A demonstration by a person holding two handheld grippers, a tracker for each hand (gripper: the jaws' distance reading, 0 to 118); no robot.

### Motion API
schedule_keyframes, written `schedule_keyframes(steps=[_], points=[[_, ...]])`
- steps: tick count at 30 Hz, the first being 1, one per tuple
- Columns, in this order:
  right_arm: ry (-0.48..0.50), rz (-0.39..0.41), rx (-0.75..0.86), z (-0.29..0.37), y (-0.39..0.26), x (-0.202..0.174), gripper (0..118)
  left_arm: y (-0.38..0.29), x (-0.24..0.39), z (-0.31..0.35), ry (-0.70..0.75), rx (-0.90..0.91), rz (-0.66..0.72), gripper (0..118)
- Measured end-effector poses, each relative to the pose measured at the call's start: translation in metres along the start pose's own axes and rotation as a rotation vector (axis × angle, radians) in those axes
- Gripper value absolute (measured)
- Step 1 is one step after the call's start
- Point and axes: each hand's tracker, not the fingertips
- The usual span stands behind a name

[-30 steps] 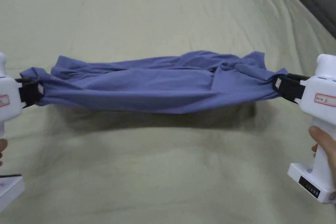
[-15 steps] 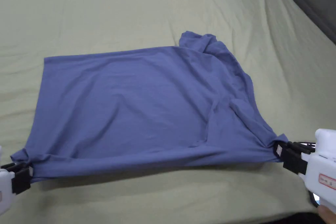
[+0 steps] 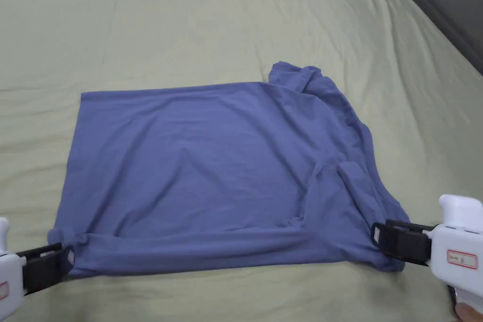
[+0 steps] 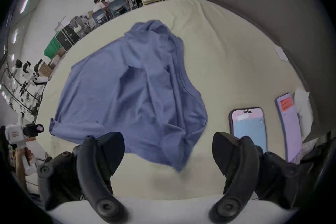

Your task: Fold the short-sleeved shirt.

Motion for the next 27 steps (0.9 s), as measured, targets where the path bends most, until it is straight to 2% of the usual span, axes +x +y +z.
schedule_keyframes(steps=[1,2,3,4,5,6,7,8,12,13,14,15,21,22,23,24,26,27], points=[[-0.001,0.039,0.037,0.015,0.001,-0.009,103,-0.002,0.002,0.022,-0.007,0.040,0.014,87],[0.006,0.071,0.071,0.029,0.000,-0.016,90,-0.005,0.005,0.041,-0.045,0.078,0.036,86],[0.034,0.118,0.108,0.042,-0.003,-0.024,59,-0.012,0.007,0.061,-0.108,0.135,0.037,80],[0.040,0.126,0.119,0.051,-0.007,-0.032,4,-0.020,0.011,0.074,-0.125,0.189,0.036,57],[0.016,0.100,0.118,0.054,-0.011,-0.038,3,-0.025,0.013,0.077,-0.084,0.215,0.042,19],[0.031,0.086,0.152,0.060,-0.016,-0.037,3,-0.030,0.015,0.074,-0.012,0.184,0.044,0],[0.083,0.084,0.136,0.062,-0.016,-0.037,3,-0.035,0.015,0.071,0.048,0.177,0.035,0],[0.107,0.069,0.115,0.064,-0.018,-0.042,3,-0.037,0.012,0.063,-0.005,0.097,0.028,0],[0.072,0.095,0.104,0.063,-0.022,-0.045,3,-0.041,0.002,0.034,-0.059,0.042,0.077,2],[0.067,0.098,0.103,0.063,-0.023,-0.045,3,-0.036,0.002,0.026,-0.065,0.030,0.095,39],[0.074,0.098,0.098,0.062,-0.023,-0.044,3,-0.031,0.000,0.015,-0.086,0.007,0.126,84],[0.085,0.091,0.087,0.061,-0.024,-0.042,3,-0.024,-0.003,-0.003,-0.097,-0.028,0.139,100],[0.068,0.102,0.033,0.045,-0.031,-0.047,3,0.004,0.002,-0.086,-0.036,-0.130,0.026,99],[0.071,0.093,0.018,0.041,-0.031,-0.045,3,0.005,0.001,-0.098,-0.032,-0.156,0.011,77],[0.073,0.083,0.006,0.038,-0.032,-0.044,3,0.003,0.000,-0.106,-0.033,-0.170,0.007,42],[0.070,0.078,-0.005,0.033,-0.033,-0.043,3,0.002,-0.002,-0.111,-0.063,-0.189,0.017,28],[0.047,0.086,-0.022,0.028,-0.035,-0.042,3,0.001,-0.001,-0.100,-0.115,-0.116,0.078,24],[0.044,0.088,-0.029,0.026,-0.036,-0.041,3,0.003,0.002,-0.095,-0.126,-0.133,0.075,13]])
